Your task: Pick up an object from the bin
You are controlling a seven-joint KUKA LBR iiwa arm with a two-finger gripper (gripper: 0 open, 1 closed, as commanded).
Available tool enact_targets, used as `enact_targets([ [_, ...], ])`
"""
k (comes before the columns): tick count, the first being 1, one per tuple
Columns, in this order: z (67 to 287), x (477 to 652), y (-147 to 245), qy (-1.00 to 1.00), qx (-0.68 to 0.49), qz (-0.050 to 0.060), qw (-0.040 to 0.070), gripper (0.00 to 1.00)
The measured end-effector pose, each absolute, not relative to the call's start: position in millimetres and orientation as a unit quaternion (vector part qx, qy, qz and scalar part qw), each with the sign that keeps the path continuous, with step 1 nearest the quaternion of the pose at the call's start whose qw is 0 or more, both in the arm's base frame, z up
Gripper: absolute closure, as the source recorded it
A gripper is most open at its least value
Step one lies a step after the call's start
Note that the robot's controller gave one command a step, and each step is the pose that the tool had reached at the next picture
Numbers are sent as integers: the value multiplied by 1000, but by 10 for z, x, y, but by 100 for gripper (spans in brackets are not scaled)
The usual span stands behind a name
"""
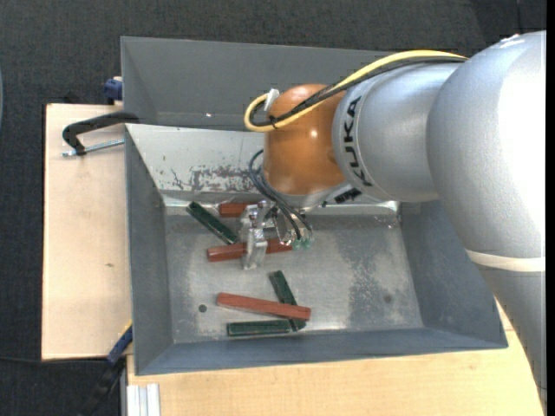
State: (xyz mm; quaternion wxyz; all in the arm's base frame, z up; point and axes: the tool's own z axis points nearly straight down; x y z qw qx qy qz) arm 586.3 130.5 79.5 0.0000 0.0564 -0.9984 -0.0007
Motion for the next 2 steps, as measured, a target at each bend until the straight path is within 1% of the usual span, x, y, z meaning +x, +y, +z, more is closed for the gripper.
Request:
enact_targets([
  [1, 795, 5863, 1306, -998, 56, -1, 0, 100],
  [2, 2074, 5930, 1234, -996, 84, -1, -3, 100],
])
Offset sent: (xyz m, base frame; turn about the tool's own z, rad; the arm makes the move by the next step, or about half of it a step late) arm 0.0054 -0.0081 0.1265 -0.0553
